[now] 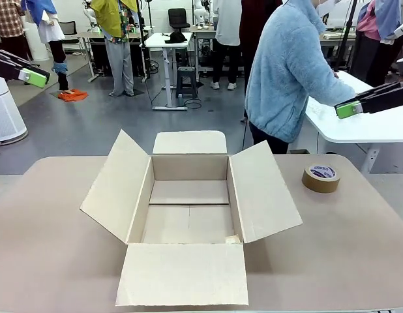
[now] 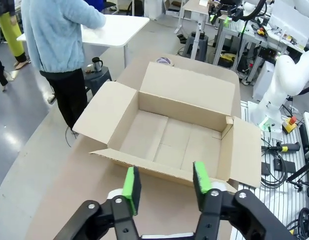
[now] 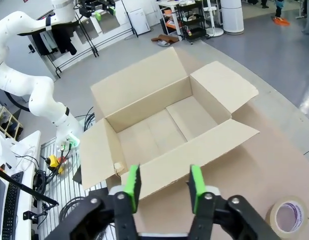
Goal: Wrap the clocks to prevent damage.
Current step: Open the side flaps of the Package Box.
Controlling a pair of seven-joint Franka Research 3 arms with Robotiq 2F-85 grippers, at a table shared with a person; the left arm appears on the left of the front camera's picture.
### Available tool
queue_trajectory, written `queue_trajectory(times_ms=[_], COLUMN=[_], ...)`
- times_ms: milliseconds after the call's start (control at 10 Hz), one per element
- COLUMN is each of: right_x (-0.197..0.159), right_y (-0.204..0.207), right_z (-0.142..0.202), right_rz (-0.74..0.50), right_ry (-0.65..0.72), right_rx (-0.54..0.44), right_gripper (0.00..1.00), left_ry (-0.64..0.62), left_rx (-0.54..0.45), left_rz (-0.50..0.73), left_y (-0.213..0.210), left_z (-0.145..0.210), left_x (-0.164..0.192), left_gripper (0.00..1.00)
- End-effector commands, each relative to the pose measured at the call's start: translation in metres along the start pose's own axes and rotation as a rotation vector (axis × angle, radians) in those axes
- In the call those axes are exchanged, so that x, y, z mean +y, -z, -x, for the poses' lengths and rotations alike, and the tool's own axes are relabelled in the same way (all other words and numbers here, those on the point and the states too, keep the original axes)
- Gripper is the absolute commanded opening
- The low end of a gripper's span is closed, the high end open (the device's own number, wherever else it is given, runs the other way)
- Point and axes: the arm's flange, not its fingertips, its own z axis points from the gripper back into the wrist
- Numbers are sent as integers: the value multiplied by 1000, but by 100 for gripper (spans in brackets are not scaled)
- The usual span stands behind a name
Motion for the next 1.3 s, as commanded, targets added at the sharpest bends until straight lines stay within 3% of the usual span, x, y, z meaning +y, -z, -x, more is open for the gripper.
queue_trajectory(times_ms=[0,100,200,700,900,1000,1200], right_x=[4,5,5,7,2,2,2], right_y=[3,3,3,4,-1,-1,-1], right_z=[4,4,5,5,2,2,2], right_rz=[32,35,35,77,20,20,31], right_ry=[20,24,30,70,18,18,27], right_rx=[6,5,9,17,6,6,7], right_gripper=[0,1,0,0,0,0,1], left_ry=[13,8,2,-16,-137,-29,-70], left_rx=[3,4,7,6,22,1,1], left_rz=[-6,-7,-12,-35,-82,-24,-46], left_y=[-1,-1,-1,-1,-12,-4,-9], left_z=[7,7,8,8,7,7,9], left_x=[-4,-2,-3,-3,2,2,5], left_gripper=[0,5,0,0,0,0,0])
